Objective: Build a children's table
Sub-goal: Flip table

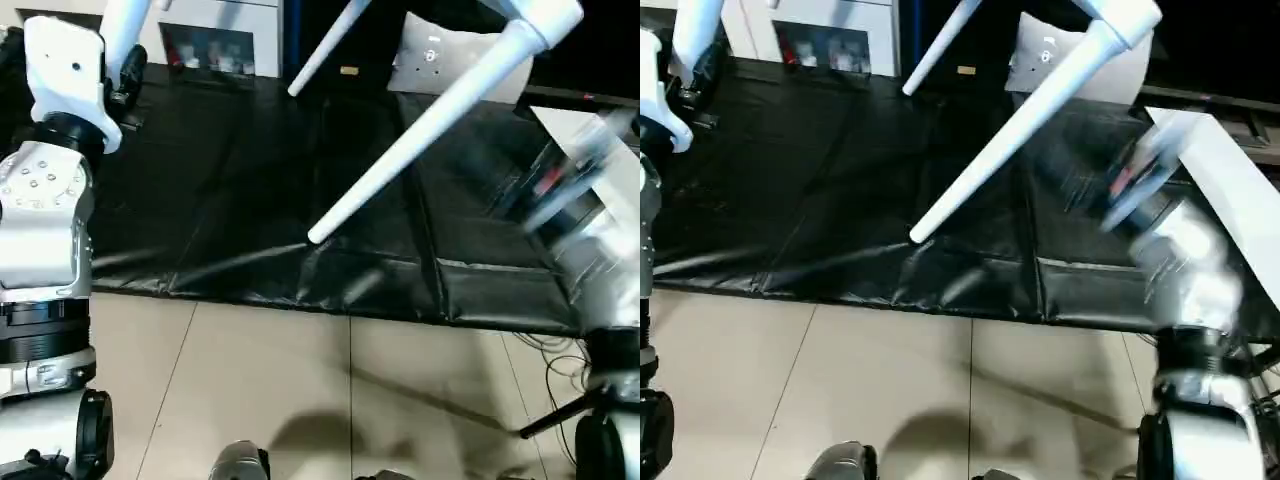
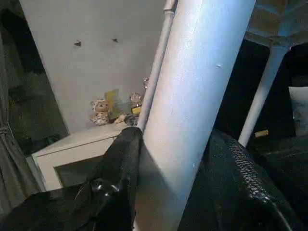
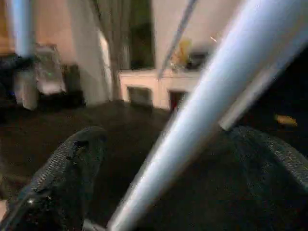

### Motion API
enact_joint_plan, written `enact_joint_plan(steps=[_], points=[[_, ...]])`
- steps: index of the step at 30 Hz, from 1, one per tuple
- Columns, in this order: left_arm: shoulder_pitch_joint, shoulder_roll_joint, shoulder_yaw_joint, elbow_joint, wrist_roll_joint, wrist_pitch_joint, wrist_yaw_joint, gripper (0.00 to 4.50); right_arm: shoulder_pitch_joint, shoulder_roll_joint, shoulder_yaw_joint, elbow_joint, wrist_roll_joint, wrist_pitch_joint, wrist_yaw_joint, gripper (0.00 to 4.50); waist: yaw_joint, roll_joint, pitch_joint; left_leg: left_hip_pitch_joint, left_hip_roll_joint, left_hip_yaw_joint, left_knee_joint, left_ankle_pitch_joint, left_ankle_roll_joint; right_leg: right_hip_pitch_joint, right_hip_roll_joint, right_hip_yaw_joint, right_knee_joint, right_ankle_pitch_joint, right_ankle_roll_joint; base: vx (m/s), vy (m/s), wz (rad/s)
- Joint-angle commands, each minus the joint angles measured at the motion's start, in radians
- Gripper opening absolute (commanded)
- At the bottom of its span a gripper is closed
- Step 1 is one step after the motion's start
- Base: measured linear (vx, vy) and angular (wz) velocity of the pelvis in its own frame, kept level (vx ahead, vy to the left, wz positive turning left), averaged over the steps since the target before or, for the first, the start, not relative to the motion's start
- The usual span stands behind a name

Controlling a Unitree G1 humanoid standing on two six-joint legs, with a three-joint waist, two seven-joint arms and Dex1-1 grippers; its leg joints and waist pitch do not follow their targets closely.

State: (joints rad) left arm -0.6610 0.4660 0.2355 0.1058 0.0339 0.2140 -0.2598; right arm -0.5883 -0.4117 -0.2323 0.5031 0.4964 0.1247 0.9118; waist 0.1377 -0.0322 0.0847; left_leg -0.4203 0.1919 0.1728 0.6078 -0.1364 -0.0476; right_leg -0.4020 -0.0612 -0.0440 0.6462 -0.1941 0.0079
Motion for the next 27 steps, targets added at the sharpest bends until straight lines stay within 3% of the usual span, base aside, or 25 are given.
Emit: enact_joint_plan(steps=[1, 7, 9, 10, 12, 14, 17, 19, 20, 22, 24, 27], points=[[0.012, -0.006, -0.034, 0.028, -0.026, -0.002, -0.039, 1.75, -0.033, 0.005, -0.006, 0.049, -0.040, 0.001, -0.086, 4.50, -0.014, 0.015, -0.072, 0.058, 0.033, -0.021, -0.074, -0.428, -0.063, 0.007, -0.076, 0.032, -0.108, -0.417, -0.161, 0.000, 0.000, 0.00], [0.022, -0.007, -0.048, 0.049, -0.039, -0.049, -0.074, 1.73, -0.107, 0.048, 0.019, 0.137, -0.065, -0.018, -0.136, 4.50, -0.019, 0.015, -0.071, 0.062, 0.034, -0.026, -0.076, -0.492, -0.078, 0.000, -0.077, 0.030, -0.109, -0.449, -0.152, 0.000, 0.000, 0.00], [0.029, -0.012, -0.065, 0.061, -0.043, -0.055, -0.098, 1.71, -0.198, 0.119, 0.027, 0.243, -0.062, -0.062, -0.111, 4.50, -0.018, 0.020, -0.075, 0.067, 0.034, -0.027, -0.073, -0.514, -0.082, -0.004, -0.083, 0.031, -0.108, -0.452, -0.160, 0.000, 0.000, 0.00], [0.030, -0.013, -0.070, 0.063, -0.042, -0.057, -0.104, 1.71, -0.221, 0.139, 0.025, 0.266, -0.055, -0.071, -0.102, 4.50, -0.028, 0.020, -0.073, 0.056, 0.033, -0.031, -0.078, -0.521, -0.086, 0.004, -0.082, 0.028, -0.104, -0.444, -0.168, 0.000, 0.000, 0.00], [0.031, -0.014, -0.077, 0.067, -0.042, -0.059, -0.111, 1.70, -0.250, 0.163, 0.020, 0.296, -0.046, -0.080, -0.092, 4.50, -0.030, 0.023, -0.071, 0.064, 0.035, -0.028, -0.078, -0.542, -0.089, -0.005, -0.079, 0.029, -0.107, -0.431, -0.169, 0.000, 0.000, 0.00], [0.036, -0.021, -0.087, 0.082, -0.043, -0.065, -0.123, 1.69, -0.299, 0.201, 0.013, 0.341, -0.035, -0.084, -0.086, 4.50, -0.036, 0.025, -0.073, 0.058, 0.034, -0.031, -0.081, -0.539, -0.090, 0.003, -0.080, 0.029, -0.101, -0.417, -0.175, 0.000, 0.000, 0.00], [0.044, -0.029, -0.102, 0.101, -0.047, -0.085, -0.145, 1.66, -0.359, 0.228, 0.018, 0.440, -0.078, -0.126, -0.151, 4.50, -0.040, 0.029, -0.073, 0.058, 0.034, -0.031, -0.081, -0.549, -0.095, 0.000, -0.084, 0.029, -0.101, -0.426, -0.182, 0.000, 0.000, 0.00], [0.048, -0.034, -0.112, 0.110, -0.048, -0.091, -0.151, 1.63, -0.393, 0.232, 0.008, 0.514, -0.100, -0.157, -0.198, 4.50, -0.039, 0.034, -0.071, 0.062, 0.034, -0.031, -0.079, -0.571, -0.099, -0.006, -0.086, 0.029, -0.105, -0.454, -0.183, 0.000, 0.000, 0.00], [0.050, -0.036, -0.113, 0.113, -0.047, -0.092, -0.150, 1.62, -0.408, 0.231, 0.003, 0.547, -0.111, -0.172, -0.228, 4.50, -0.036, 0.041, -0.070, 0.071, 0.036, -0.032, -0.077, -0.598, -0.101, -0.014, -0.087, 0.030, -0.110, -0.469, -0.184, 0.000, 0.000, 0.00], [0.050, -0.035, -0.110, 0.118, -0.044, -0.090, -0.146, 1.59, -0.428, 0.228, -0.013, 0.585, -0.110, -0.184, -0.241, 4.50, -0.030, 0.043, -0.067, 0.080, 0.036, -0.032, -0.074, -0.637, -0.104, -0.021, -0.084, 0.029, -0.115, -0.480, -0.179, 0.000, 0.000, 0.00], [0.052, -0.029, -0.107, 0.122, -0.041, -0.090, -0.143, 1.57, -0.438, 0.221, -0.022, 0.603, -0.112, -0.193, -0.252, 4.50, -0.032, 0.039, -0.065, 0.071, 0.035, -0.033, -0.083, -0.639, -0.104, -0.013, -0.077, 0.026, -0.108, -0.455, -0.172, 0.000, 0.000, 0.00], [0.063, -0.015, -0.097, 0.107, -0.043, -0.093, -0.152, 1.55, -0.448, 0.209, -0.034, 0.619, -0.114, -0.213, -0.244, 4.50, -0.034, 0.036, -0.067, 0.060, 0.034, -0.034, -0.087, -0.614, -0.102, -0.005, -0.081, 0.025, -0.102, -0.444, -0.171, 0.000, 0.000, 0.00]])
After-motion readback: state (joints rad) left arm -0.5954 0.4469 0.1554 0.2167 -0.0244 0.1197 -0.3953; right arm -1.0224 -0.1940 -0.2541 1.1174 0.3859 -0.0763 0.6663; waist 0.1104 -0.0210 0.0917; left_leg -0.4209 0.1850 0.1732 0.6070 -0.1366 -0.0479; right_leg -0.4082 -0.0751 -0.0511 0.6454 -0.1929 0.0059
